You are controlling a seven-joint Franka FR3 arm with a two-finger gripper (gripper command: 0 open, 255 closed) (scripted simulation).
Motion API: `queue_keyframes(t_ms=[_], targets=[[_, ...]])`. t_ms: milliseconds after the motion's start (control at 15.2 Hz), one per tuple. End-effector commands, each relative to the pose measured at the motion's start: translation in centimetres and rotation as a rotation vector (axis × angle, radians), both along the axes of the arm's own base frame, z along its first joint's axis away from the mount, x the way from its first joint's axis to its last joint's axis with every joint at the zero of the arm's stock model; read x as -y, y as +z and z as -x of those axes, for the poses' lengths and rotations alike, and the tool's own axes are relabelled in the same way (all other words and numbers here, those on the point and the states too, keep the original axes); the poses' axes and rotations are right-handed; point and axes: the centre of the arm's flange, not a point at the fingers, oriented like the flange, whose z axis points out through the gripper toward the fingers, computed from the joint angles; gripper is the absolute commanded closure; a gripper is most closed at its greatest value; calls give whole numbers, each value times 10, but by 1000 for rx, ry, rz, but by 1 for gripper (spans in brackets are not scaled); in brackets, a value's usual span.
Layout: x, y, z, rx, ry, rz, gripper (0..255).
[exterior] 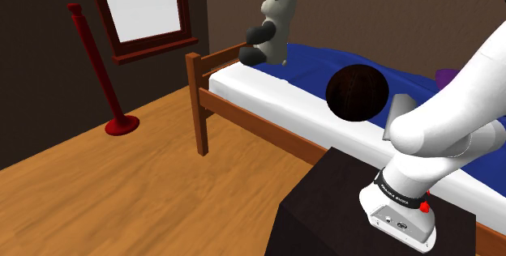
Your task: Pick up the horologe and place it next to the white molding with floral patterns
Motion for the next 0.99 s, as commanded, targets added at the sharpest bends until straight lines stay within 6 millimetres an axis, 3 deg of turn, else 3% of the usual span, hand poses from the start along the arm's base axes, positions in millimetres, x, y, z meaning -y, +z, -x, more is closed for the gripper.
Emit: queue_keyframes(t_ms=[0, 924], targets=[[0, -11, 0, 0, 0, 1, 255], [0, -85, 0, 0, 0, 1, 255]])
